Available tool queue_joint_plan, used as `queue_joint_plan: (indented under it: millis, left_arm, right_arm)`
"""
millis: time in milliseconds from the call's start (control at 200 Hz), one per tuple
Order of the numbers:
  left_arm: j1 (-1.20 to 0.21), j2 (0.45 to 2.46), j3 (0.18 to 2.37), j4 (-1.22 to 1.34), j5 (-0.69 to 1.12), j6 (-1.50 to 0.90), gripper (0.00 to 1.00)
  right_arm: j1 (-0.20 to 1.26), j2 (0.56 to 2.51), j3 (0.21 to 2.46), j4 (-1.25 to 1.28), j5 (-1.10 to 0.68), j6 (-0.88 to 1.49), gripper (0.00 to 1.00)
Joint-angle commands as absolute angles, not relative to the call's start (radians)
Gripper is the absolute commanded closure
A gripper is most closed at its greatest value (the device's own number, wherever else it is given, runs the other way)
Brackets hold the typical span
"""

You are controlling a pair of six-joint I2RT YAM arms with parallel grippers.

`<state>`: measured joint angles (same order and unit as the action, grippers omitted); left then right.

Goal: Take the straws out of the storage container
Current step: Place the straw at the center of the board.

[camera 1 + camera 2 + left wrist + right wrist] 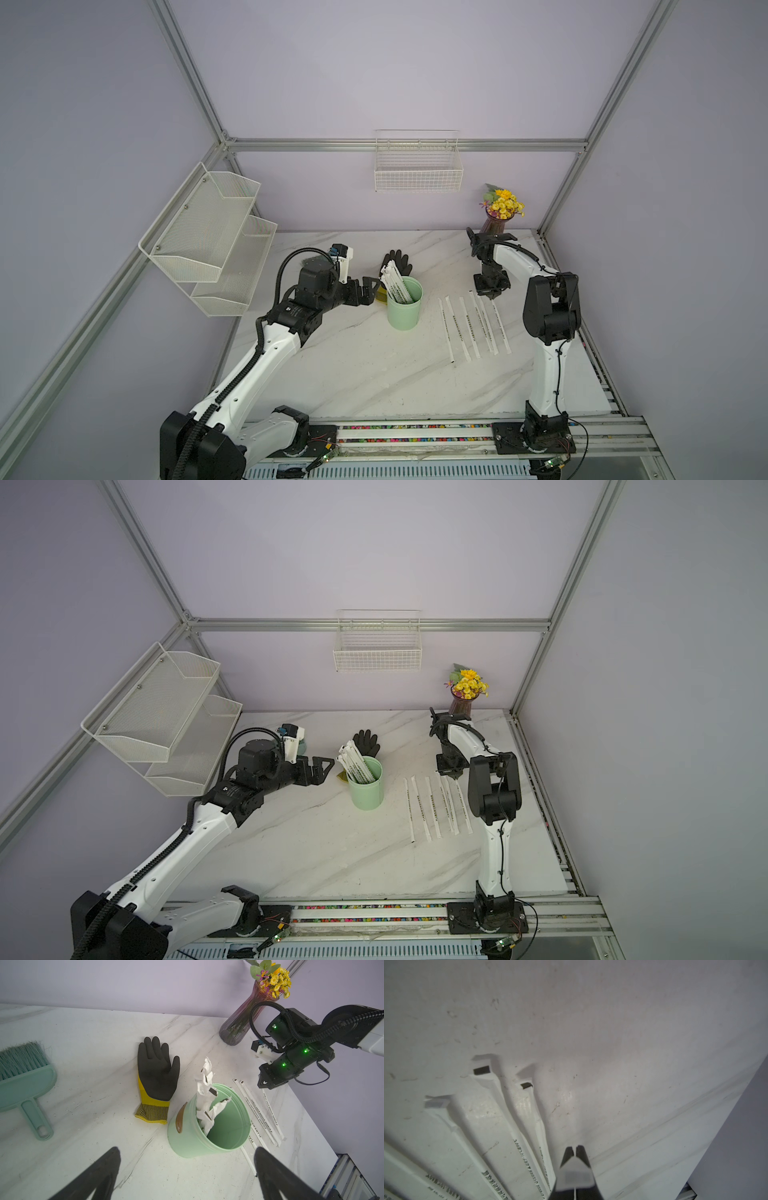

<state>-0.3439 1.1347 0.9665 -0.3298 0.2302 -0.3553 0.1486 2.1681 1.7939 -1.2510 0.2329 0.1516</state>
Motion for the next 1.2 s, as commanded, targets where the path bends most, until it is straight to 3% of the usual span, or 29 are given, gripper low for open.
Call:
queue_joint_plan:
  millis: [0,815,980,1195]
  left_arm:
    - [-0.348,1.135,0.954,-0.295,0.226,-0.340,0.01]
    - [-0.348,1.137,0.958,-0.304,0.229,-0.341,0.01]
    - [-0.348,1.129,0.958,-0.304,0.227,-0.345,0.01]
    - [-0.348,1.112,0.956,-0.301,0.218,-0.351,0.01]
  right_arm:
    - [0.138,2.196,1.819,-1.255,0.218,0.149,0.93]
    - [0.112,2.245,1.856,-1.247,0.200,0.148,0.77]
    - [0.113,2.124,1.801,-1.199,0.149,0.163,0.76]
    - [0.160,1.817,1.626,-1.010,-0.017,0.179,0.76]
